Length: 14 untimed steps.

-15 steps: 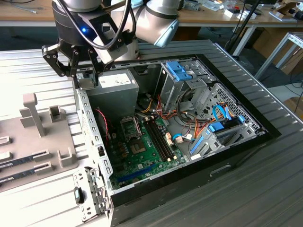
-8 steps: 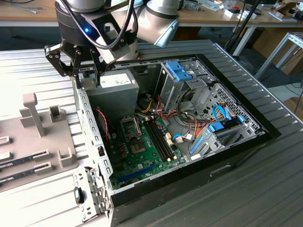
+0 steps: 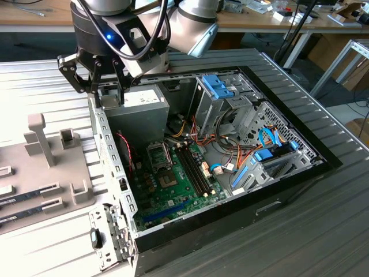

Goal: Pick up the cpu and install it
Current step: 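Pick up the cpu and move it towards the insertion slot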

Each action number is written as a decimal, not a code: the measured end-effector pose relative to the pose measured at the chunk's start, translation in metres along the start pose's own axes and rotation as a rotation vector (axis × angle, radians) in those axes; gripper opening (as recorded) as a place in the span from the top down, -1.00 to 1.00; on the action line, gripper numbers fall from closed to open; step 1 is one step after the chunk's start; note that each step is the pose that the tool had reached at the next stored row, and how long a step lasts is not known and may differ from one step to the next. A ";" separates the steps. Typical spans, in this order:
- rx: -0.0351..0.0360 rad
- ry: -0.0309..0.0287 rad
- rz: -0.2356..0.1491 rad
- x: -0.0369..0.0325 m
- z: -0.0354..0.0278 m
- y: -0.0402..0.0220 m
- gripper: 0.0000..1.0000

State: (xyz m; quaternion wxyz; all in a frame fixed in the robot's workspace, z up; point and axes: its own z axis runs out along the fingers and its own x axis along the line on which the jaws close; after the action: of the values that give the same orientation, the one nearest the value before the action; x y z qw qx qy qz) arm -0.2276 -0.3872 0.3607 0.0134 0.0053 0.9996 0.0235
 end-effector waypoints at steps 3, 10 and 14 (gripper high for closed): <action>0.0000 0.0000 0.000 -0.0014 0.0001 0.0000 0.05; 0.0000 0.0000 0.000 -0.0049 0.0004 0.0001 0.05; 0.0000 0.0000 0.000 -0.0073 0.0007 0.0000 0.05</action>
State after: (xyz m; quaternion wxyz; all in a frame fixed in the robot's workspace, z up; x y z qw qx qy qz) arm -0.2202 -0.3872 0.3602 0.0135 0.0053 0.9996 0.0235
